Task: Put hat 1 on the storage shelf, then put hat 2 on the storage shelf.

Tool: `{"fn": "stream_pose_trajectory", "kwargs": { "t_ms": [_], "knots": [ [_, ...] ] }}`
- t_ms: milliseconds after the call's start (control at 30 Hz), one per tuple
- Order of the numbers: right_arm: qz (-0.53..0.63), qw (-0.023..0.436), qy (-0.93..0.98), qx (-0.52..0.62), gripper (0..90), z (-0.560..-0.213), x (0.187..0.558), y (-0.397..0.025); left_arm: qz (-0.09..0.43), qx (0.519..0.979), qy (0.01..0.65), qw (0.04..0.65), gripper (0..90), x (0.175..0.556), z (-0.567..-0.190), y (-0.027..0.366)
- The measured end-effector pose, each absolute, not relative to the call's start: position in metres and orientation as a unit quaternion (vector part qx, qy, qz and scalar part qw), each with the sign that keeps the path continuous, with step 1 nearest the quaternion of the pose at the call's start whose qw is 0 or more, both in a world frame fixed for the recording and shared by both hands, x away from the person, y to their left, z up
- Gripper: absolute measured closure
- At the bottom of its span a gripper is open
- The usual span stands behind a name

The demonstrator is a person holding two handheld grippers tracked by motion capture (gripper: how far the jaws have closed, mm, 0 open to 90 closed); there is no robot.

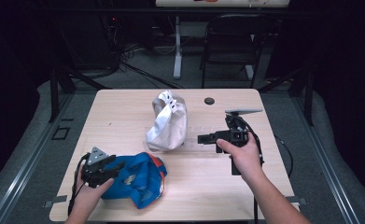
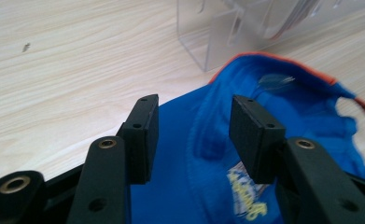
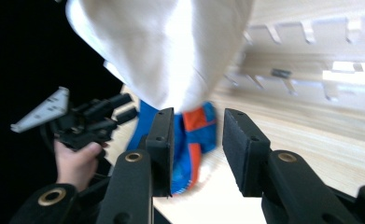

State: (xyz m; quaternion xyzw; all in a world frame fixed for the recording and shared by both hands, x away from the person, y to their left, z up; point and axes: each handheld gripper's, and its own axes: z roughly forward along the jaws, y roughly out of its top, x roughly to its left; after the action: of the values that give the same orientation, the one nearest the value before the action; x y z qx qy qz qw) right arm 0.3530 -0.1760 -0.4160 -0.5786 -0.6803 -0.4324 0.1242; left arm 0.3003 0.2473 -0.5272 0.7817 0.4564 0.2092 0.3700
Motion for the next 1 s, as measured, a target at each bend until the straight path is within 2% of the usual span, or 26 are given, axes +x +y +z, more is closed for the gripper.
{"fn": "stream_pose_trajectory", "kwargs": {
  "t_ms": [300, 667, 1000],
  "knots": [
    [-0.425, 0.128, -0.682, -0.582, 63.1, -0.462, 0.342, -0.172, 0.204, 0.775, 0.472, 0.368, 51.8, 0.303, -0.532, 0.259],
    [-0.417, 0.111, -0.706, -0.562, 63.5, -0.495, 0.330, -0.156, 0.204, 0.773, 0.479, 0.363, 51.6, 0.301, -0.536, 0.263],
    [-0.402, 0.145, -0.727, -0.537, 64.7, -0.532, 0.317, -0.131, 0.213, 0.770, 0.489, 0.349, 49.9, 0.288, -0.541, 0.275]
  ]
}}
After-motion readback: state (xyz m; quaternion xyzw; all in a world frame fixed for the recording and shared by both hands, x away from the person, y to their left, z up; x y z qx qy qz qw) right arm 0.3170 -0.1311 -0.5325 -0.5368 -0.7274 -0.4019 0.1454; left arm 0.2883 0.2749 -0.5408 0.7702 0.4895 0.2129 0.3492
